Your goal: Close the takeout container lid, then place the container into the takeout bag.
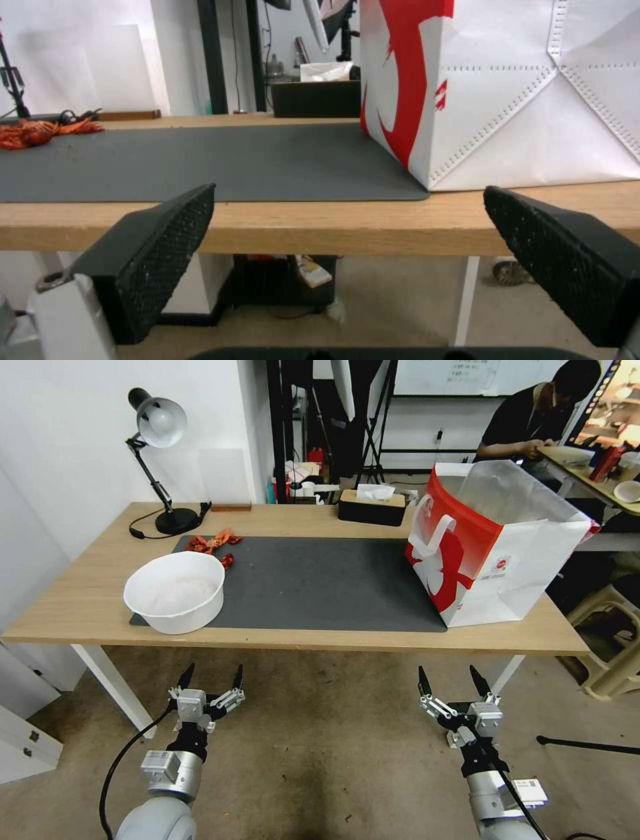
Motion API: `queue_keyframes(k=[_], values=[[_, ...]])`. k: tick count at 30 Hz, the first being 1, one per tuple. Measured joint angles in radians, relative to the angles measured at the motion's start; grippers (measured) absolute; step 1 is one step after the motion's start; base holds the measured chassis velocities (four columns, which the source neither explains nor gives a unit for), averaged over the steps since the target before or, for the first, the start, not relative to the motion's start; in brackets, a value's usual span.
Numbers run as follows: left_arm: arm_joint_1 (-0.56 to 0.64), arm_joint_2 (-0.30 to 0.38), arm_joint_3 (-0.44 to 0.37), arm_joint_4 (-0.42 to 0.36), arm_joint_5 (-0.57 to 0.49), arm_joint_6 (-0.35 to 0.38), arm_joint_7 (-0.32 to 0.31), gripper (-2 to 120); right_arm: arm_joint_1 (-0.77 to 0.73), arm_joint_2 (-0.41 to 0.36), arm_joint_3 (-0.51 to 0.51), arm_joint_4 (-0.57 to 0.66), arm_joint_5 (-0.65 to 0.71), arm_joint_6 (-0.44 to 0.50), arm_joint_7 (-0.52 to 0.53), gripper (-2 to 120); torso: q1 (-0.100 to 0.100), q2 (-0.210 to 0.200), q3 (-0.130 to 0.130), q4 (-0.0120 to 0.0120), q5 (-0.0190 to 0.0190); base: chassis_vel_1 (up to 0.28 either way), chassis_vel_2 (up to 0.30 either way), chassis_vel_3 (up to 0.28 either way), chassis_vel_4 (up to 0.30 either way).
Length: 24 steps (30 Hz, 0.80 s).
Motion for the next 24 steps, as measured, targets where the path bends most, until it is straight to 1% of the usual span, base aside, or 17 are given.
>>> queue_keyframes(k=[24], values=[[0.0,0.0,0.0,0.0,0.0,0.002,0.0,100,0.002,-0.003,0.001,0.002,0.005,-0.004,0.001,100,0.0,0.0,0.0,0.0,0.0001,0.0,0.0,0.0,0.0]])
